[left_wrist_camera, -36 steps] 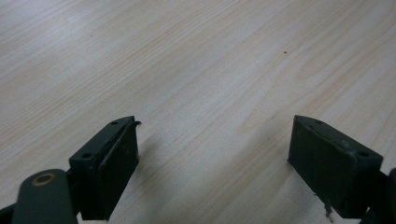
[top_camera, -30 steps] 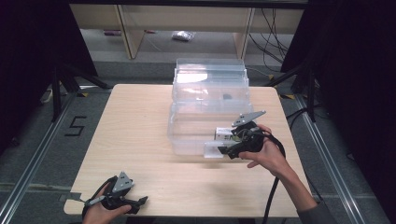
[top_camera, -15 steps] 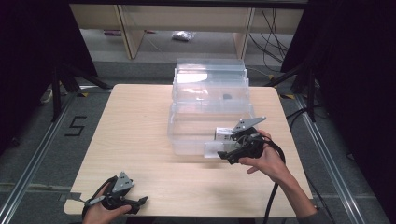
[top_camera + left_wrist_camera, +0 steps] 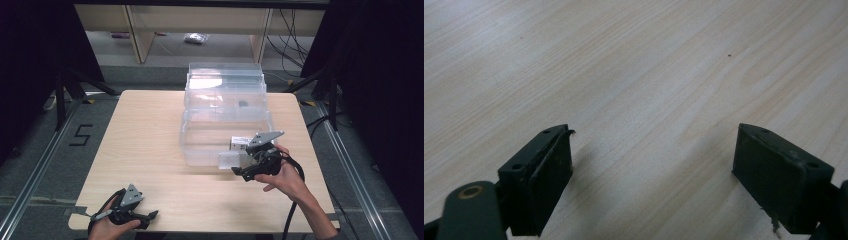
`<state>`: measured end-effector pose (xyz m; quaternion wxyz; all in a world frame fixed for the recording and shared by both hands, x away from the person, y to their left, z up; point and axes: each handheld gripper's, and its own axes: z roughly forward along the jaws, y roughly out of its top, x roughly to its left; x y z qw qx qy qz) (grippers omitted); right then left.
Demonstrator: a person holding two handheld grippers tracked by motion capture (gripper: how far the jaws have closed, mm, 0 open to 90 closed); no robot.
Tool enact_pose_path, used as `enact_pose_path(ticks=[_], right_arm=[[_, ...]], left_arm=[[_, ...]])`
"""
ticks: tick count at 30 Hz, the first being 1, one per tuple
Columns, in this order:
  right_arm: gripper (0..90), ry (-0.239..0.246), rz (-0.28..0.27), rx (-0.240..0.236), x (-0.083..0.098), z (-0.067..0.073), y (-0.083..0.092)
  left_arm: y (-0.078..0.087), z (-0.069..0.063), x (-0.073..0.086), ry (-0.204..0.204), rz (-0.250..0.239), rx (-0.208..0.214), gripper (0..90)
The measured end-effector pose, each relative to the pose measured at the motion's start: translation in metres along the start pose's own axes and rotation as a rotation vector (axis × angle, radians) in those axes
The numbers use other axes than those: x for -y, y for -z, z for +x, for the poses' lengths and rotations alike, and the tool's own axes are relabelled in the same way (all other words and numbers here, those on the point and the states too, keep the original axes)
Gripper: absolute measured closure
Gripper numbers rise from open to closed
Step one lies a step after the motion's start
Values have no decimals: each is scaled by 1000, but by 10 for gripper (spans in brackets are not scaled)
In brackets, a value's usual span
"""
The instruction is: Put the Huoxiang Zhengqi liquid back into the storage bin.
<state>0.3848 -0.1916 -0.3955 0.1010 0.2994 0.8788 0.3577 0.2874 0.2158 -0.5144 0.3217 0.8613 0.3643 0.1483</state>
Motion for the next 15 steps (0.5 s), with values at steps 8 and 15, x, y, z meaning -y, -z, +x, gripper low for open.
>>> enact_pose_path(ticks=[8,15], right_arm=[[166,-15,-3,-25,7,8,0],[166,0,-4,-28,13,11,-4]], left_arm=[[-2,-1,0,15,-15,-8,155],[-1,-1,0,9,-12,-7,155]])
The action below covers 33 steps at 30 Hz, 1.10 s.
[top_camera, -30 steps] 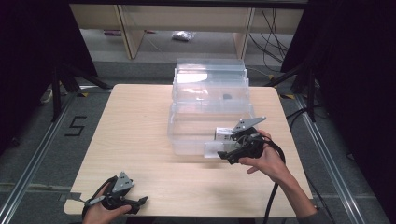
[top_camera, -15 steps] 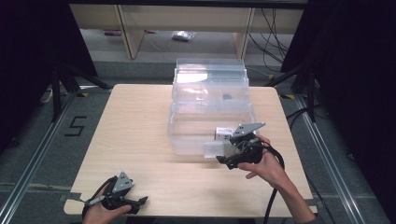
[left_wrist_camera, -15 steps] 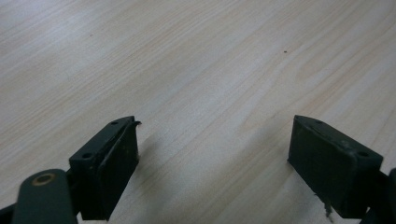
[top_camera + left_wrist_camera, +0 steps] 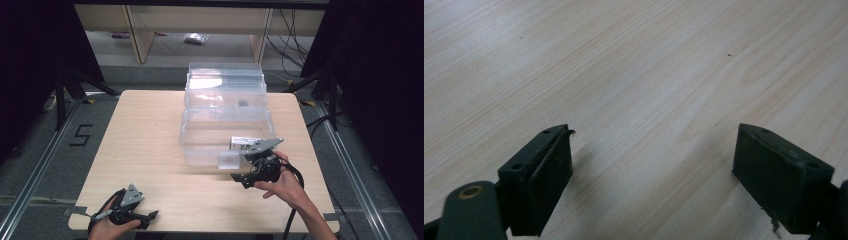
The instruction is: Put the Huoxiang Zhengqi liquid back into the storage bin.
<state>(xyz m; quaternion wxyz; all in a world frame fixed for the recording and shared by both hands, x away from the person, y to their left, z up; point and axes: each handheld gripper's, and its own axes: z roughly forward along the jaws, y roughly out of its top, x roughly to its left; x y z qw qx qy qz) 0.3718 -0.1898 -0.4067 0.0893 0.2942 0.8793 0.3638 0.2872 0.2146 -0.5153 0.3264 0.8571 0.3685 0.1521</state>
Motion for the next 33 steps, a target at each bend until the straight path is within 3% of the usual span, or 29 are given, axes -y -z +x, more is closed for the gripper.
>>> enact_pose_path(ticks=[1,3,4,5,8,9,12,15,16,17,19,20,22,23,24,25,26,29,32,33], right_arm=[[166,-5,-15,8,1,1,-2],[166,-9,1,3,2,1,0],[166,-26,-16,7,3,3,-2],[166,8,-20,9,4,1,-2],[166,-21,-4,-5,6,3,-1],[166,2,-23,6,7,1,-2],[166,-10,-24,-1,10,2,-3],[166,-31,-1,-13,13,5,-4],[167,-28,5,-16,14,4,-3],[167,-16,3,-20,15,4,-3],[166,-46,9,-22,17,7,-2],[167,-18,-3,-21,18,5,-3],[166,-17,-6,-24,20,7,-3],[166,-18,-6,-26,22,8,-4],[166,-29,-21,-19,24,10,-6],[167,-4,-5,-26,24,8,-5],[167,-33,-17,-18,26,11,-6],[167,-38,-16,-17,30,12,-6],[166,-6,-5,-23,35,12,-9],[166,-27,-8,-24,38,15,-11]], left_arm=[[0,-1,0,11,-8,0,154],[1,1,0,-18,15,6,155],[1,1,0,-16,12,5,155],[1,1,0,-16,13,5,155],[1,1,0,-15,11,5,155],[1,1,0,-16,12,5,155],[0,0,0,-4,4,1,154],[0,0,0,8,-7,0,155],[1,1,0,-17,14,5,155],[1,1,0,-16,12,4,155],[1,0,0,-6,4,1,155],[1,1,0,-16,11,4,154],[1,1,0,-17,14,2,154],[0,0,0,4,2,6,155],[0,1,0,-16,16,3,155],[-1,-1,0,10,-5,2,155],[1,1,0,-20,15,1,155],[1,1,0,-13,18,6,154],[1,1,0,-14,17,5,154],[0,1,0,-7,14,-1,154]])
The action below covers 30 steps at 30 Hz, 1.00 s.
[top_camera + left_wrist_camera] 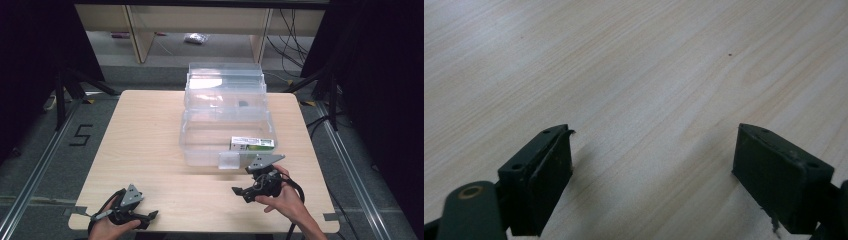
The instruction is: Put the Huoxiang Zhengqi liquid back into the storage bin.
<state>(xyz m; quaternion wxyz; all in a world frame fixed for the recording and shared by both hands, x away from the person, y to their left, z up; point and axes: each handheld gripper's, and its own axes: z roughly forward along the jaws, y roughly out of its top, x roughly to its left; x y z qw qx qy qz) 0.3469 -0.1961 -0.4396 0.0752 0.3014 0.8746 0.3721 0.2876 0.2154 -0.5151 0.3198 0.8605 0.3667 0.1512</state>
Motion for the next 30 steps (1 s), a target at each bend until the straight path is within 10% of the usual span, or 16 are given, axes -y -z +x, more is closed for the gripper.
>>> enact_pose_path(ticks=[30], right_arm=[[166,-46,36,-8,44,11,-7]], left_arm=[[0,-1,0,12,-23,-1,154]])
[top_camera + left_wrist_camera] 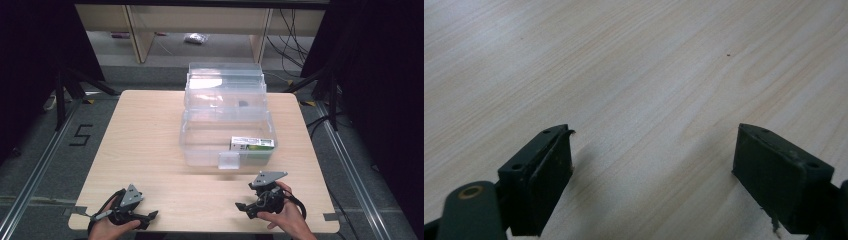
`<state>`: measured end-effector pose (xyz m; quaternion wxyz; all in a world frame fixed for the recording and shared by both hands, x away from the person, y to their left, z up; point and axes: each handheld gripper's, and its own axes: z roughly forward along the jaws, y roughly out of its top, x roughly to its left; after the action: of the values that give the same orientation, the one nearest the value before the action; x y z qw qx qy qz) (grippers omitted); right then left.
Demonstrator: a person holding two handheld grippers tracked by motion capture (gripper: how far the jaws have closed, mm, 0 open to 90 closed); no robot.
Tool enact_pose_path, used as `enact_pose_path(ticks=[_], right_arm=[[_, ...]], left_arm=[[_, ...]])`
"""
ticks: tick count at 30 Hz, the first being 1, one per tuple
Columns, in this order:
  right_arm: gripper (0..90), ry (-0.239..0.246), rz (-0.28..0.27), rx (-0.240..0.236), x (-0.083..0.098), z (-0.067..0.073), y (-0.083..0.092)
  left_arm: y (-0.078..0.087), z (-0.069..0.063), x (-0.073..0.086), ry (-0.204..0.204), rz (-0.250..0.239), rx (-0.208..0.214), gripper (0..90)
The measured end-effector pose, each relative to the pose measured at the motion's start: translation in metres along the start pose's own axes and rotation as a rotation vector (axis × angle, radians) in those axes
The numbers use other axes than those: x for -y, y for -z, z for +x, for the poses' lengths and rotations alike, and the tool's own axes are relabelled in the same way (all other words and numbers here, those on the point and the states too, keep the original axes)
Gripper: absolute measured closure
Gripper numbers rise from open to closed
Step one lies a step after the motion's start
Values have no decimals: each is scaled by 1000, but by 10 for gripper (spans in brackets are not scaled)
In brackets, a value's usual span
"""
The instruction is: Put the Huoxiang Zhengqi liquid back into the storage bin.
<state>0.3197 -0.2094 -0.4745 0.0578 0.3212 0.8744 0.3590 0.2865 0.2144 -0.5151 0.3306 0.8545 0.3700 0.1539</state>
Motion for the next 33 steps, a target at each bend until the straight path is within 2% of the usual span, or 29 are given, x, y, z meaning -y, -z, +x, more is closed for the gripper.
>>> enact_pose_path(ticks=[3,4,6,9,11,14,15,16,18,19,20,22,23,24,25,32,33], right_arm=[[166,8,-2,-3,5,0,-1],[167,6,17,-4,6,0,1],[166,5,19,0,8,0,1],[166,-32,23,3,16,1,0],[167,-20,37,9,19,-1,2],[167,-49,43,4,24,1,3],[166,-13,30,23,25,-2,2],[167,-31,52,20,26,-1,4],[167,-42,66,21,28,-1,5],[167,-26,59,29,30,-2,3],[167,-36,72,26,30,-1,4],[167,-35,84,23,31,-1,4],[167,-29,80,28,31,-2,4],[167,-32,81,25,31,-1,5],[167,-36,67,27,31,-1,4],[167,-30,60,25,30,-1,4],[167,-27,74,22,30,-2,6]], left_arm=[[0,0,0,-1,2,1,155],[0,0,0,-1,1,0,154],[0,0,0,0,-1,0,155],[0,0,0,0,0,0,154],[0,-1,0,-3,-1,0,155],[0,-1,0,-2,-1,2,155],[0,-1,0,-2,-1,2,154],[2,1,0,-32,23,6,155],[2,1,0,-30,21,5,154],[1,1,0,-25,14,1,155],[0,0,0,-3,-1,-2,155],[0,0,0,-4,-3,-1,155],[0,0,0,-5,-1,3,155],[2,1,-1,-34,22,6,155],[2,1,-1,-35,23,6,154],[2,1,-1,-30,17,1,155],[1,0,0,-7,-1,0,154]])
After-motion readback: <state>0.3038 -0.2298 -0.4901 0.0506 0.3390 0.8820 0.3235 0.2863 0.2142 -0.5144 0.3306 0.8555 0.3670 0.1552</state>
